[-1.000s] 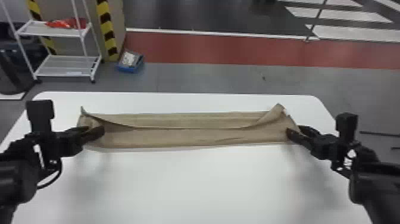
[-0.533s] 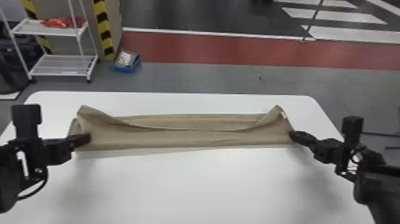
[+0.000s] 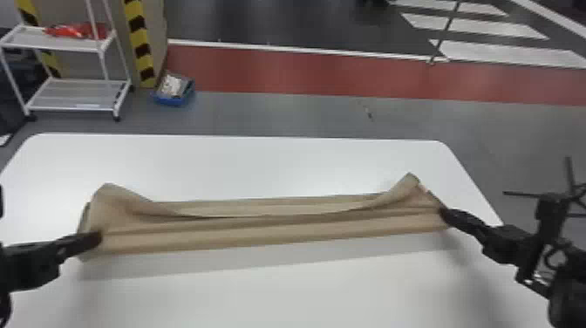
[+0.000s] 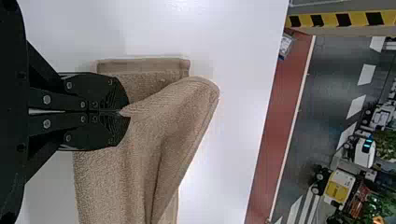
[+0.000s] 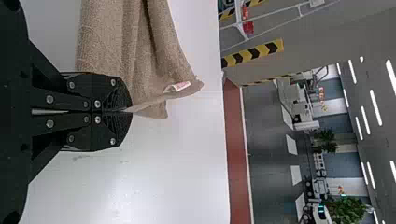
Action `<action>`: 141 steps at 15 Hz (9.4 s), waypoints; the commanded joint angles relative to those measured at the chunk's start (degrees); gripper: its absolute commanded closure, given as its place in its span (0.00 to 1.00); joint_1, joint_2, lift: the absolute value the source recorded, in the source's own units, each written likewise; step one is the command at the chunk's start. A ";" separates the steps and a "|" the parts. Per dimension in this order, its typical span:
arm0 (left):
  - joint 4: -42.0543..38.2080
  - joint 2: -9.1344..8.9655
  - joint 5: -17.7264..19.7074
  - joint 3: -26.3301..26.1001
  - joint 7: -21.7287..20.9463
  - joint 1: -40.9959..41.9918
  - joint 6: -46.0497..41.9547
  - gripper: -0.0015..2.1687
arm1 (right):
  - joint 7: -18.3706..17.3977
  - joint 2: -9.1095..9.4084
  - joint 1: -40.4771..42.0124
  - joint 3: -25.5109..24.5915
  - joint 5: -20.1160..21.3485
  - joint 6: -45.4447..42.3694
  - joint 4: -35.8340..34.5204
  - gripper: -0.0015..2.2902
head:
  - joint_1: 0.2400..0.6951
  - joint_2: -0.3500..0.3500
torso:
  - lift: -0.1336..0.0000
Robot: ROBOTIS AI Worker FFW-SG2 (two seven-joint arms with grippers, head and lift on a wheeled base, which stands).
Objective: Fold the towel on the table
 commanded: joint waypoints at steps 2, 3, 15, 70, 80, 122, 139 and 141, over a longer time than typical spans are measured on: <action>-2.57 -0.82 -0.09 -0.32 0.03 2.82 -0.14 0.43 | -0.04 0.15 3.26 -0.21 -0.22 0.80 -3.04 0.63 | 1.00 0.22 | 0.19; -2.74 -0.82 -0.09 -0.14 -0.41 2.99 -0.32 0.10 | -0.22 0.41 3.26 0.14 0.57 0.63 -3.04 0.62 | 1.00 0.20 | 0.19; 18.26 1.64 1.14 -1.02 -9.20 -11.42 -17.72 0.10 | -1.27 1.90 1.85 -0.04 0.31 0.63 -3.13 0.03 | 1.00 0.26 | 0.19; 15.80 1.99 0.09 -7.26 -9.99 -11.24 -14.73 0.60 | -5.40 1.99 -7.90 4.97 1.45 -9.39 5.84 0.09 | 1.00 0.25 | 0.19; 18.00 2.08 -0.35 -8.76 -10.78 -12.56 -15.61 0.60 | -4.70 1.38 -13.27 5.59 1.54 -9.92 16.47 0.45 | 1.00 0.21 | 0.19; 3.50 -0.82 -0.88 -4.10 -7.53 -2.10 -18.42 0.60 | -3.38 3.22 1.94 -6.37 -7.34 -5.88 -6.12 0.74 | 1.00 0.08 | 0.19; 7.98 -0.56 -3.69 -4.63 -2.43 -3.77 -29.32 0.01 | -14.11 3.49 2.38 -2.06 -2.50 -23.28 -2.69 0.02 | 1.00 0.15 | 0.19; 7.36 -0.56 -1.93 -2.87 -2.69 -2.81 -29.32 0.01 | -14.19 3.93 4.31 -3.55 -4.17 -24.33 -4.97 0.03 | 1.00 0.16 | 0.19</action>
